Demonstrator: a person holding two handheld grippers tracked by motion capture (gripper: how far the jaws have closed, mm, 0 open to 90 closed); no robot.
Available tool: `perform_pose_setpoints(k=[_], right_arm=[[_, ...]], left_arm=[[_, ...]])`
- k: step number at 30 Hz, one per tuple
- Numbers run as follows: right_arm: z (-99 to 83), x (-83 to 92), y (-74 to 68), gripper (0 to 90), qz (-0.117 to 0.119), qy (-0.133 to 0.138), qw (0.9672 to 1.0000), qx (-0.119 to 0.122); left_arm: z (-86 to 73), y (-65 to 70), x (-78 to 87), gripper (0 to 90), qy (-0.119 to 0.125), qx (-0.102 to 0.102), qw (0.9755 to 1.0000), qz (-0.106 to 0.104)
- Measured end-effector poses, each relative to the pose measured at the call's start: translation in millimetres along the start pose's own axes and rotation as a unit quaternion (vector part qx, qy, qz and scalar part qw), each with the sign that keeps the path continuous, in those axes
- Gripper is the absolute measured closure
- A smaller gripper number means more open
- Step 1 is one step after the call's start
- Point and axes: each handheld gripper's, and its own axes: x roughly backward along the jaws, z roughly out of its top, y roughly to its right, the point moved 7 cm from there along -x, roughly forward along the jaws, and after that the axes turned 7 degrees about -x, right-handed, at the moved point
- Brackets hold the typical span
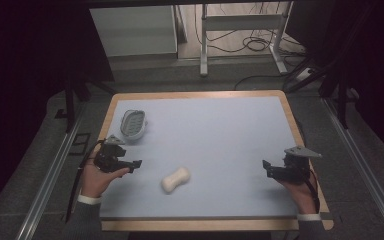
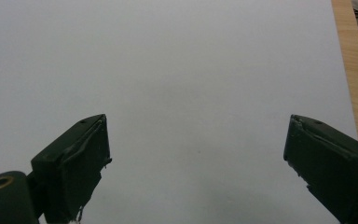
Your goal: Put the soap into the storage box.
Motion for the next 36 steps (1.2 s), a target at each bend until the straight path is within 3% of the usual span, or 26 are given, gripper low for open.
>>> perform_pose_setpoints(k=[10,16,28,36], right_arm=[[1.1,3.0,2.8,7.1,-0.006,0.004,1.0000,0.000],[1.2,4.2,2.4,7.2,-0.006,0.006,1.0000,0.002],[-1.1,1.9,2.0,7.2,-0.006,0.000,1.0000,0.003],[-1.1,2.2,2.3,7.3,-0.005,0.001,1.0000,0.003]], left_arm=[[8.8,10.5,1.5,21.2,-0.006,-0.019,0.9997,-0.013],[15.1,26.1,0.4,21.0,-0.004,-0.041,0.9990,-0.017],[21.3,48.2,-12.3,21.0,-0.016,-0.068,0.9971,-0.031],[22.7,67.3,-27.7,20.2,-0.037,-0.086,0.9946,-0.045]])
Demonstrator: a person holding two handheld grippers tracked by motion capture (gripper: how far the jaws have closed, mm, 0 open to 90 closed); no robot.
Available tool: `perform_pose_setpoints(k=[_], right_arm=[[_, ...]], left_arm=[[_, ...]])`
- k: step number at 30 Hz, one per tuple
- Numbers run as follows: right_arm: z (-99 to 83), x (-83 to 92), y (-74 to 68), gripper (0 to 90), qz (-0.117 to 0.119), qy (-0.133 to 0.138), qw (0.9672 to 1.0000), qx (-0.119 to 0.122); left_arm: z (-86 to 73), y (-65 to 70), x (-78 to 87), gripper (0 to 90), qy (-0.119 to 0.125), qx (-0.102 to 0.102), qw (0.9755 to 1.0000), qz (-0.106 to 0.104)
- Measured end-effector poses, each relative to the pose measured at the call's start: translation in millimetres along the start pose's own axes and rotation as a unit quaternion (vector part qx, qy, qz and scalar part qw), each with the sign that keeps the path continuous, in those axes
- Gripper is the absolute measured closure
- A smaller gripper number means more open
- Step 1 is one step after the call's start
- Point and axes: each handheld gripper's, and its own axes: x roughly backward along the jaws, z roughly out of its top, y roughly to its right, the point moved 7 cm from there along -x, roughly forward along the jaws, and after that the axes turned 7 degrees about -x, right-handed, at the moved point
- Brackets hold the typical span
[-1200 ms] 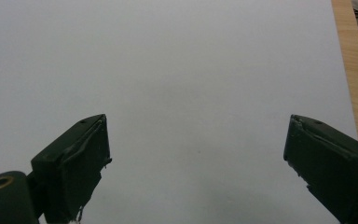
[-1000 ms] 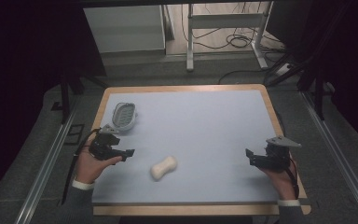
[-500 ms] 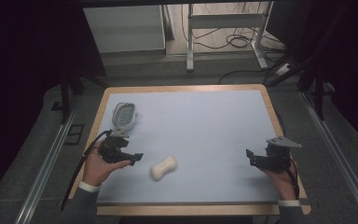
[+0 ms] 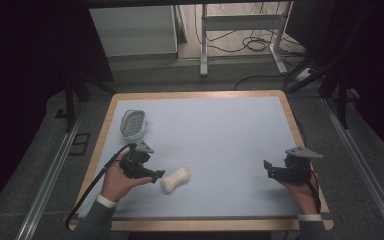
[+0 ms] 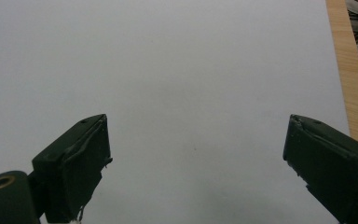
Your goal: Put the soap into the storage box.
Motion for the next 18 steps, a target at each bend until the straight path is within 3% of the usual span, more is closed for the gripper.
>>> perform_pose_setpoints(k=[18], right_arm=[[-1.4,-1.4,0.6,7.3,-0.002,-0.004,1.0000,0.000]], left_arm=[[7.0,23.2,-21.7,20.0,-0.022,-0.007,0.9995,-0.022]])
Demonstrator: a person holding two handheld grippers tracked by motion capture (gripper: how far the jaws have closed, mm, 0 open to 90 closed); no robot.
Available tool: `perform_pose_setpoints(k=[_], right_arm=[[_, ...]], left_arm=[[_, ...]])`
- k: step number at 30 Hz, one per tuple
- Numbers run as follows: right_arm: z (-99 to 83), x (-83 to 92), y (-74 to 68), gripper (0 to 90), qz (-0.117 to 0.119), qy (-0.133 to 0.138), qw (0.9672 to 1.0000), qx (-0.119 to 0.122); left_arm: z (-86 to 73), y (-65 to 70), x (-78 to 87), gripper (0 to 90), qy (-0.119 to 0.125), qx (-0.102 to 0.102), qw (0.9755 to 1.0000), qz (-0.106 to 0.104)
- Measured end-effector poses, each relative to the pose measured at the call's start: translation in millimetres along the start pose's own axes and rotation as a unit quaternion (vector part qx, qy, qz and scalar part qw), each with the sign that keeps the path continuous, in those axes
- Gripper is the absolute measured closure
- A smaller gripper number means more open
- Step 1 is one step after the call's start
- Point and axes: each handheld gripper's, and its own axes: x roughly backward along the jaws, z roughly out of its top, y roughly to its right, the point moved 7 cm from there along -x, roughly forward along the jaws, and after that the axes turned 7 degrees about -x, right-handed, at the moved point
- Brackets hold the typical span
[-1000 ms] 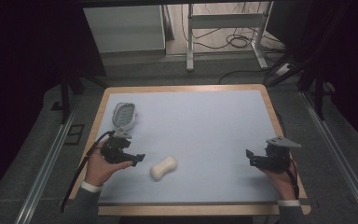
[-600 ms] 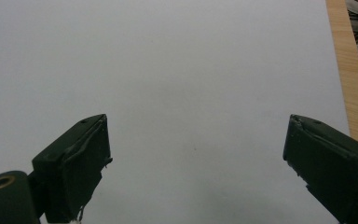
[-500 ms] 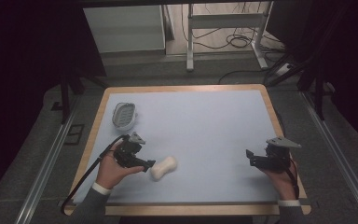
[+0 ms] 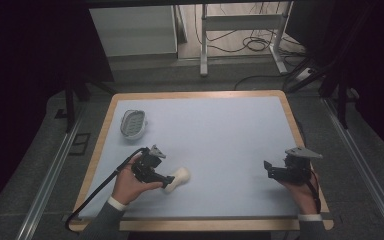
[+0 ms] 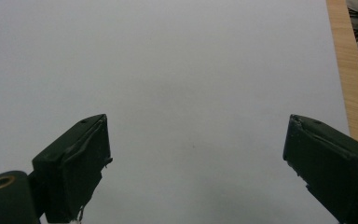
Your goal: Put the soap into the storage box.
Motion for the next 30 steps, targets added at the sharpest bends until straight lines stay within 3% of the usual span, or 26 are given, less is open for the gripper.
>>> perform_pose_setpoints(k=[15,25,30], right_arm=[[-1.5,-1.2,1.7,7.3,-0.004,-0.005,1.0000,0.001],[-2.1,-1.8,1.8,7.3,-0.005,-0.007,1.0000,0.002],[-1.4,-1.4,0.2,7.3,-0.003,-0.001,1.0000,0.008]], left_arm=[[8.4,18.2,-21.3,21.4,-0.033,-0.027,0.9990,-0.012],[7.3,19.0,-36.5,26.5,-0.061,-0.036,0.9974,-0.017],[5.2,21.6,-40.6,33.6,-0.068,-0.043,0.9966,-0.021]])
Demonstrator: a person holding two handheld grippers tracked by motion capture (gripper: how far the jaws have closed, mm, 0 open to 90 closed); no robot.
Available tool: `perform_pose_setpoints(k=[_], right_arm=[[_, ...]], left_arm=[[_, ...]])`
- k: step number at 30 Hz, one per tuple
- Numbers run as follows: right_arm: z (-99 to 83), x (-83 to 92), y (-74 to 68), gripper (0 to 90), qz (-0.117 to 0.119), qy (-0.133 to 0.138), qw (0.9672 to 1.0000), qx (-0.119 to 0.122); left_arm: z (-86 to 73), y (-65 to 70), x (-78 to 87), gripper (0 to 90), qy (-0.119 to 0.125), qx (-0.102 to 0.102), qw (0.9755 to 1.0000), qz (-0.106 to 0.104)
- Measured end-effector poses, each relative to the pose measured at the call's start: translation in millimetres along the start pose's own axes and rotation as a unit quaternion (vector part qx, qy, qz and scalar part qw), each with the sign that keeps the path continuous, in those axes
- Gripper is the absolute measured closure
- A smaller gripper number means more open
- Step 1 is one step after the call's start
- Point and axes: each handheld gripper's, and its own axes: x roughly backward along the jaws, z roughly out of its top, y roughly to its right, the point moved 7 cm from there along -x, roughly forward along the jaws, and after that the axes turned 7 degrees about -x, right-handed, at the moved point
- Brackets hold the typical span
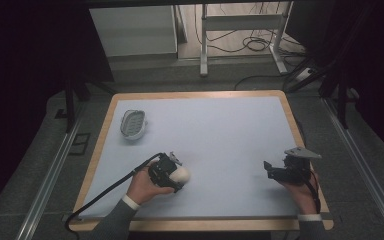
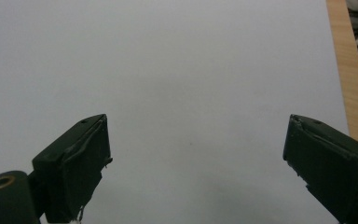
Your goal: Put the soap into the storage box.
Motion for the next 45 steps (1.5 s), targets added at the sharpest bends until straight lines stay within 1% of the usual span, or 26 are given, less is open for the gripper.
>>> perform_pose_setpoints(k=[2,5,7,8,9,10,12,16,20,23,26,27,30,39,43,45], right_arm=[[0.2,0.0,-0.3,7.3,0.001,0.001,1.0000,0.000],[0.0,-0.6,-0.6,7.3,-0.001,0.000,1.0000,0.000],[-0.1,-0.2,0.2,7.3,-0.002,-0.001,1.0000,0.000],[-0.1,-0.2,0.2,7.3,-0.002,-0.001,1.0000,0.000],[0.4,0.3,0.9,7.3,-0.001,0.002,1.0000,-0.002],[0.4,0.3,0.9,7.3,-0.001,0.002,1.0000,-0.002],[0.6,1.2,1.8,7.3,-0.002,0.003,1.0000,-0.002],[0.8,2.0,2.9,7.3,-0.004,0.004,1.0000,-0.003],[1.2,2.3,3.5,7.3,-0.004,0.006,1.0000,-0.004],[1.3,2.7,3.7,7.3,-0.005,0.006,1.0000,-0.004],[1.1,3.1,4.0,7.3,-0.005,0.006,1.0000,-0.004],[1.1,3.1,4.0,7.3,-0.005,0.006,1.0000,-0.004],[1.3,3.1,3.6,7.3,-0.005,0.007,1.0000,-0.004],[0.0,2.0,4.5,7.3,-0.006,0.004,1.0000,-0.004],[-0.1,1.9,4.0,7.3,-0.005,0.004,1.0000,-0.004],[-0.4,1.7,4.1,7.3,-0.005,0.003,1.0000,-0.003]], left_arm=[[0.0,0.6,-0.8,33.7,0.000,-0.001,1.0000,-0.001],[-0.7,1.1,-2.2,37.0,-0.004,-0.002,1.0000,-0.001],[-0.8,0.9,-2.3,41.1,-0.004,-0.003,1.0000,0.000],[-1.0,0.3,-2.3,41.1,-0.005,-0.003,1.0000,0.003],[-1.5,-1.0,-2.3,45.0,-0.006,-0.004,0.9999,0.008],[-1.5,-1.0,-2.3,46.9,-0.006,-0.004,0.9999,0.008],[-1.3,-0.9,-2.0,48.0,-0.001,-0.004,1.0000,0.006],[-1.3,-1.6,-1.3,48.9,0.001,-0.006,1.0000,0.002],[-1.8,-3.7,-0.7,49.1,0.001,-0.005,1.0000,-0.007],[-2.8,-6.1,0.7,49.2,0.003,-0.004,1.0000,-0.004],[-2.6,-11.2,8.2,49.3,0.014,0.001,0.9999,-0.003],[-2.6,-11.2,8.2,49.3,0.014,0.001,0.9999,-0.003],[-1.9,-17.5,16.7,49.3,0.026,0.009,0.9996,-0.009],[-0.9,-30.1,31.8,49.3,0.048,0.021,0.9986,-0.005],[-1.0,-34.3,36.7,49.3,0.052,0.026,0.9983,-0.002],[-0.4,-36.5,38.9,49.3,0.056,0.029,0.9980,0.003]])
